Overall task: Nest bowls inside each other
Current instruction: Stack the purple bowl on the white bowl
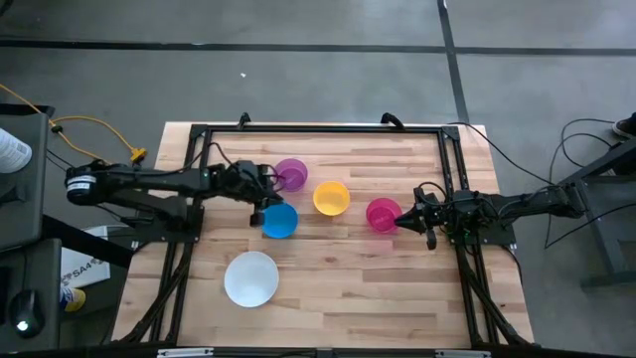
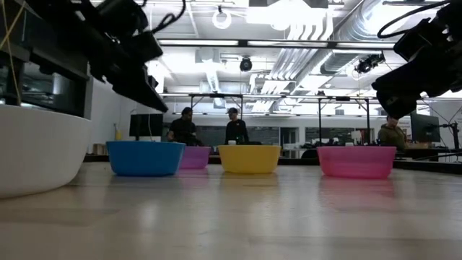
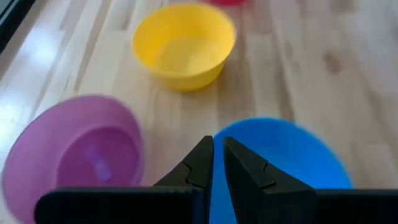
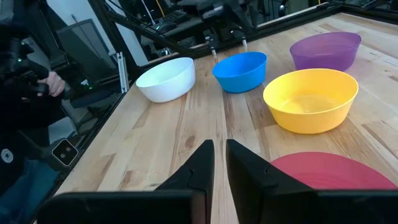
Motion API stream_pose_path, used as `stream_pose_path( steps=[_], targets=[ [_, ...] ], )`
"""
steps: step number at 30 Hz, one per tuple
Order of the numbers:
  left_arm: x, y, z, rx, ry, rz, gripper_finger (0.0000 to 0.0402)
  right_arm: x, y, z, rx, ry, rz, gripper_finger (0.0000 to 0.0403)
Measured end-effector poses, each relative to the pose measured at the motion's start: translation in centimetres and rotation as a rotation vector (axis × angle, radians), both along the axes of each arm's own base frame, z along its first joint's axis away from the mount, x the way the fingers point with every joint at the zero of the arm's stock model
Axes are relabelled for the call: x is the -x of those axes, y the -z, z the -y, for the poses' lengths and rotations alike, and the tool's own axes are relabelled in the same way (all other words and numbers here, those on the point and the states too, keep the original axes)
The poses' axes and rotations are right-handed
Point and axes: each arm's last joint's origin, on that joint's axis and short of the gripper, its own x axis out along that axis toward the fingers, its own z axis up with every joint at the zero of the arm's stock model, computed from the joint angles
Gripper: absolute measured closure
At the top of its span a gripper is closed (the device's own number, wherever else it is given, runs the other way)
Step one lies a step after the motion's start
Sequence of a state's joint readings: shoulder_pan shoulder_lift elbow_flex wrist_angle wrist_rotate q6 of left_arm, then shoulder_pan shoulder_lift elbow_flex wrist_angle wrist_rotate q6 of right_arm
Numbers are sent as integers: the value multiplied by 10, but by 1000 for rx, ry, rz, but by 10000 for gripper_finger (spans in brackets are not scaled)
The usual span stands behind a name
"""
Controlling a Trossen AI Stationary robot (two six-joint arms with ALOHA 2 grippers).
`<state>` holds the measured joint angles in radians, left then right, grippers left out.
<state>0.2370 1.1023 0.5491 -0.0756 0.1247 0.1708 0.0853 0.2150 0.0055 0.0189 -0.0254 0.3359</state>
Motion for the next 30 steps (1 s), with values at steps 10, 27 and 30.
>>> stream_pose_path(
  steps=[10, 27, 30],
  targets=[
    [-15, -12, -26, -40, 90, -110, 364, 0, 0, 0, -1, -3, 4, 367],
    [-70, -6, -50, -72, 55, -464, 364, 0, -1, 0, -2, -5, 12, 367],
    [-71, -7, -51, -62, 35, -455, 364, 0, -1, 0, -2, -5, 12, 367]
  ],
)
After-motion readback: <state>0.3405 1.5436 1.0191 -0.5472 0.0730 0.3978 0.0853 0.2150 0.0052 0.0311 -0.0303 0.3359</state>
